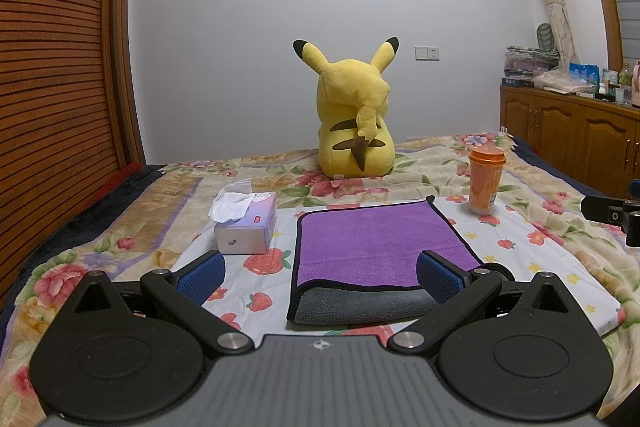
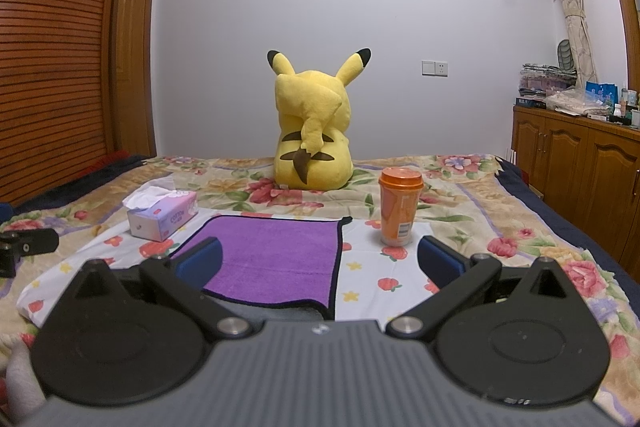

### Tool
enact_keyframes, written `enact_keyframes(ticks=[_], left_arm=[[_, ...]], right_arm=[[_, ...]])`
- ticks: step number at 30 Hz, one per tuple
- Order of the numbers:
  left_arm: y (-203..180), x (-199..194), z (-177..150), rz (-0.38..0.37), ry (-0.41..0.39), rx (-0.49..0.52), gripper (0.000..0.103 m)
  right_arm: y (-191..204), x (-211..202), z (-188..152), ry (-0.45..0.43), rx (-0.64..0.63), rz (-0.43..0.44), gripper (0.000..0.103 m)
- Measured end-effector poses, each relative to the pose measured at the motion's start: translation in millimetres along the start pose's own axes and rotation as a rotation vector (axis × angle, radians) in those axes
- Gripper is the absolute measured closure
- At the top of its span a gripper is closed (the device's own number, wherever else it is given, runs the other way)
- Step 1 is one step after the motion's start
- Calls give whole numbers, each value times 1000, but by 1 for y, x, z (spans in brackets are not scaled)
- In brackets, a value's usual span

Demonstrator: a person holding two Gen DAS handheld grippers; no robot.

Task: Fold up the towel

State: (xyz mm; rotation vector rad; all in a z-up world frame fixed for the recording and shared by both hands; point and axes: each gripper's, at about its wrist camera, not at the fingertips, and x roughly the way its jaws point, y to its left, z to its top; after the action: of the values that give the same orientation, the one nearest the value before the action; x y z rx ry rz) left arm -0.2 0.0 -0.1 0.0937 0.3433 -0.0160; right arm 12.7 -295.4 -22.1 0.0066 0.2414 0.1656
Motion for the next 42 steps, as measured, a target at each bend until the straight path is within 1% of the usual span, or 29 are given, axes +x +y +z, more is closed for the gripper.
enact_keyframes(ticks=[13,24,34,42], left_arm=[[-1,5,-1,-5,21,6,0],[-3,11,-3,-11,69,18,0],[-7,27,-5,-23,112,43,0],[-4,38,-3,-21,112,42,0]], right_arm=[[-3,3,0,20,9,8,0],[-1,11,-2,52,13,9,0],[-1,30,-3,103,8,5,0],[-1,41,-6,130,9,6,0]])
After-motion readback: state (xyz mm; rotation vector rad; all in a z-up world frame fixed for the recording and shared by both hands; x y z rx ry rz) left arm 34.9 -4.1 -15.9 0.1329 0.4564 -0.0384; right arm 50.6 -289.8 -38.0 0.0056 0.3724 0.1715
